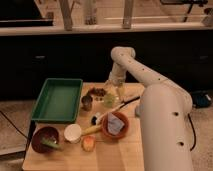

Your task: Place brush in plastic cup

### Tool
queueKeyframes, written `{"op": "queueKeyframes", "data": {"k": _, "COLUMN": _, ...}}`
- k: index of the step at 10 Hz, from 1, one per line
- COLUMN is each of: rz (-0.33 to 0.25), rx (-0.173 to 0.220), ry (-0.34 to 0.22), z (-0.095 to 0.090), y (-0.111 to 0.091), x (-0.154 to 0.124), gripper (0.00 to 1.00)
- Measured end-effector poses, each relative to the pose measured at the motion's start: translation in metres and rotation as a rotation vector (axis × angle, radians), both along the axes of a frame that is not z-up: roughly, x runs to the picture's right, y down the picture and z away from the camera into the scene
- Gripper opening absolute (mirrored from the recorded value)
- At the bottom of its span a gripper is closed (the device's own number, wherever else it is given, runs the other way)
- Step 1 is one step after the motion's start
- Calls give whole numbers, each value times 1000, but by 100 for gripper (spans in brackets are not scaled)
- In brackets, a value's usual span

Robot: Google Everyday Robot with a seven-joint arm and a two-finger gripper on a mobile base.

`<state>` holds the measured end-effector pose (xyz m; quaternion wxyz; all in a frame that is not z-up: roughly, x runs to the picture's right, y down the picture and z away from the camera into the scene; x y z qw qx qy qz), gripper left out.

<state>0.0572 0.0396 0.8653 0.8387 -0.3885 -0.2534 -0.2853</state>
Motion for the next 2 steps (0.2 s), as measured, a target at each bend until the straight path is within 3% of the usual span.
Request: {"op": "queueKeyframes", "data": {"k": 2, "rz": 1, "rx": 5, "ry": -2, "z": 0, "y": -1, "x": -1, "gripper": 80}}
